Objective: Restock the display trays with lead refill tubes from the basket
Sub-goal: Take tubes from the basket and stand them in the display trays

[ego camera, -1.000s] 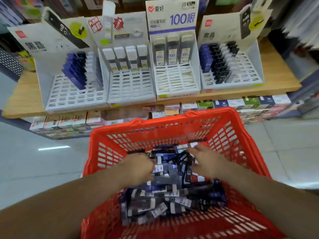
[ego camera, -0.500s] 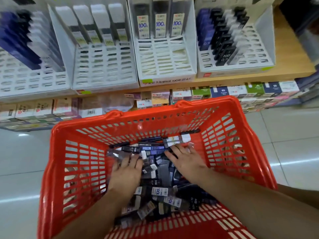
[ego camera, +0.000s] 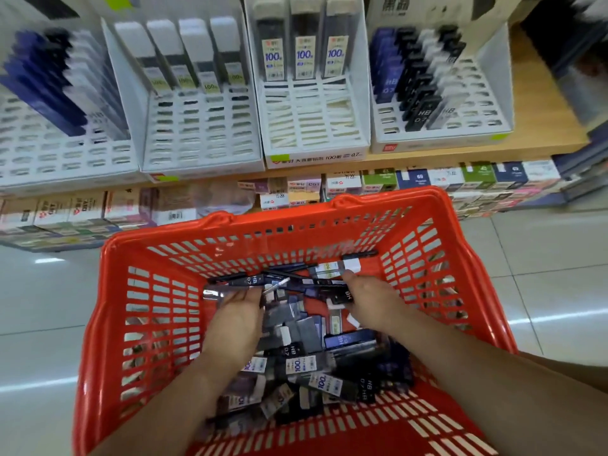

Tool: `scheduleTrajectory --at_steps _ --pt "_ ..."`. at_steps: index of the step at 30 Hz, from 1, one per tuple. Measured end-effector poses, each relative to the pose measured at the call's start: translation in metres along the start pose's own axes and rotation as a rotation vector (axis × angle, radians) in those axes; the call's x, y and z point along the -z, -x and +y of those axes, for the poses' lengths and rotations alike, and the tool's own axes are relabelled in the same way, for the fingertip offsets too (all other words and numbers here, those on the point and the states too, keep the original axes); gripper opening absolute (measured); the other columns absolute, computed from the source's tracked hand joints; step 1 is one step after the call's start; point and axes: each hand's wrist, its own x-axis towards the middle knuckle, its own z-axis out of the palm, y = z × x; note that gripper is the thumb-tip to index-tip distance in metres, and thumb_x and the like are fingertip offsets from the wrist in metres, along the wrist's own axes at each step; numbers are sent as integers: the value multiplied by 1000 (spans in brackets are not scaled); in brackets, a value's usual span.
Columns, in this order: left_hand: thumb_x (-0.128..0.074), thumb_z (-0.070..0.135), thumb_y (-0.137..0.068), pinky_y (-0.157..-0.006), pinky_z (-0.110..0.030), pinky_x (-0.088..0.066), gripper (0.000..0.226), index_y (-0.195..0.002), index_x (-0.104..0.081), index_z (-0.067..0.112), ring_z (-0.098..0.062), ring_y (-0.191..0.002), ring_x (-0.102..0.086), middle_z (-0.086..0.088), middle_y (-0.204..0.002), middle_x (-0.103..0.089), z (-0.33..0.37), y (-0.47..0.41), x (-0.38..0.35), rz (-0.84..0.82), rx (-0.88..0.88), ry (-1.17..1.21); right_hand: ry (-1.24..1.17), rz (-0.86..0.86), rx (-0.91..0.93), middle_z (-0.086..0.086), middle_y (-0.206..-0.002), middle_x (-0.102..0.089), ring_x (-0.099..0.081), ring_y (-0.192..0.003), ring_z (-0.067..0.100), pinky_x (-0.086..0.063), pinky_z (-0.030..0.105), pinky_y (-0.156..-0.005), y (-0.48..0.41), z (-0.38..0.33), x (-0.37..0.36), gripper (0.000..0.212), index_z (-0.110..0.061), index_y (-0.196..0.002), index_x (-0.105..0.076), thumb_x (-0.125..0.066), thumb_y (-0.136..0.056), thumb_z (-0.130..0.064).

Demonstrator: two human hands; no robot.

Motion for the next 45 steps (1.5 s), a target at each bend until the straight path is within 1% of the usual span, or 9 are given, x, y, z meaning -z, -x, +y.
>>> scheduleTrajectory --at_steps 3,10,15,21,26,33,38,42,45 --pt "-46 26 -99 -46 -21 -38 11 -96 -51 16 -11 -53 -56 3 -65 -60 14 -5 20 -21 99 244 -630 -104 -92 7 -79 -65 -59 -65 21 -47 31 -60 9 -11 19 23 -10 -110 -57 -65 -89 -15" --pt "-71 41 -81 -49 -29 -40 34 -77 -57 11 -18 -46 -44 -3 -52 -49 78 13 64 40 537 1261 -1219 -312 -152 6 -56 -51 -44 -46 16 -41 22 -46 66 -54 63 15 -6 -65 -54 -58 -78 -2" --pt "-69 58 -73 -83 -46 -51 40 -81 -55 21 -21 -70 -55 0 -76 -56 111 37 99 -53 585 1468 -1291 -583 -111 -1 -52 -50 -41 -41 9 -35 18 -42 103 -65 75 19 -15 -60 -51 -56 -75 -5" --pt "-81 33 -66 -70 -39 -50 45 -98 -69 5 -29 -74 -67 -16 -86 -72 116 50 114 -171 391 1433 -1074 -750 -18 -7 -45 -47 -43 -36 4 -38 15 -39 138 -65 92 29 -20 -51 -54 -53 -79 -11" --pt "-79 43 -72 -67 -38 -37 43 -93 -67 7 -24 -64 -48 -15 -72 -55 111 42 124 224 422 1408 -926 -525 48 -5 -55 -58 -53 -45 6 -48 16 -46 158 -42 117 18 -17 -73 -67 -65 -91 -14" --pt "-53 37 -95 -44 -27 -45 28 -96 -60 10 -22 -51 -55 -17 -68 -64 146 60 127 93 304 1300 -1561 217 -68 0 -57 -55 -50 -51 16 -42 25 -46 151 -60 115 20 -12 -83 -62 -70 -89 -29" --pt "-46 43 -97 -63 -37 -53 42 -93 -66 7 -31 -71 -66 -17 -79 -72 155 60 122 189 350 1229 -1607 157 -35 4 -91 -76 -72 -76 17 -55 28 -55 149 -78 102 33 -15 -108 -71 -76 -84 -37" --pt "-50 69 -78 -82 -51 -55 61 -96 -70 15 -28 -85 -70 -8 -88 -74 145 49 120 275 384 1244 -1753 71 -23 9 -83 -76 -66 -61 19 -46 27 -47 150 -92 99 29 -8 -103 -71 -77 -85 -30" --pt "-51 58 -89 -86 -53 -54 51 -101 -70 12 -29 -89 -70 -9 -92 -74 149 46 130 225 382 1319 -1851 79 -27 4 -67 -69 -55 -48 14 -38 24 -40 149 -98 101 17 -11 -95 -70 -75 -86 -25"
